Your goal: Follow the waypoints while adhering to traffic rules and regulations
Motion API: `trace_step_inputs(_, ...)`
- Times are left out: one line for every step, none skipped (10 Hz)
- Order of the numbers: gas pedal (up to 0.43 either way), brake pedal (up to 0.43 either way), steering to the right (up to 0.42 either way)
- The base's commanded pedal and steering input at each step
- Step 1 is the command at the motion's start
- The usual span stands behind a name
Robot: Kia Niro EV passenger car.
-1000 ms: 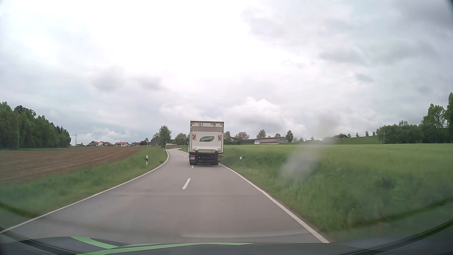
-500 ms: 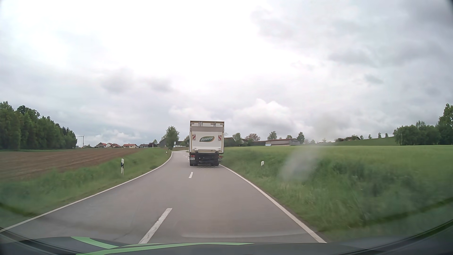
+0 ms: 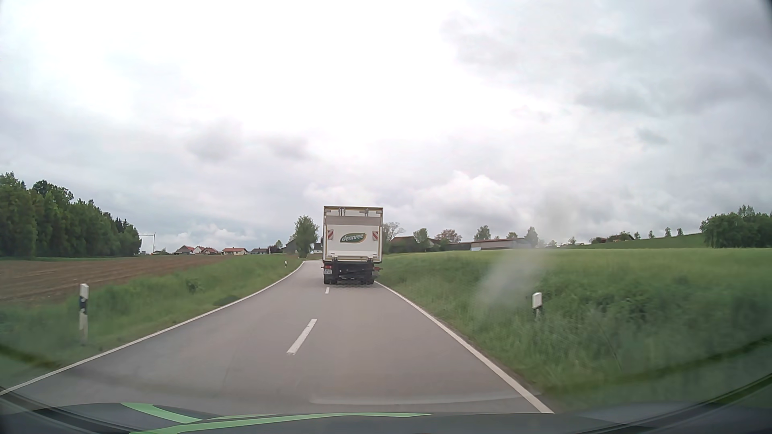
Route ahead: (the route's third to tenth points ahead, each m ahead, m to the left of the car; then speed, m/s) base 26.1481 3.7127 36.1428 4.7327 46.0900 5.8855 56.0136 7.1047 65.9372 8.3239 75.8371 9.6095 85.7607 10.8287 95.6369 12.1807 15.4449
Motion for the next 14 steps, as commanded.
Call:
trace_step_inputs(0.287, 0.0, -0.026)
trace_step_inputs(0.299, 0.0, -0.027)
trace_step_inputs(0.311, 0.0, -0.027)
trace_step_inputs(0.311, 0.0, -0.027)
trace_step_inputs(0.319, 0.0, -0.027)
trace_step_inputs(0.319, 0.0, -0.026)
trace_step_inputs(0.319, 0.0, -0.026)
trace_step_inputs(0.319, 0.0, -0.026)
trace_step_inputs(0.319, 0.0, -0.026)
trace_step_inputs(0.319, 0.0, -0.025)
trace_step_inputs(0.319, 0.0, -0.023)
trace_step_inputs(0.319, 0.0, -0.021)
trace_step_inputs(0.319, 0.0, -0.02)
trace_step_inputs(0.319, 0.0, -0.019)
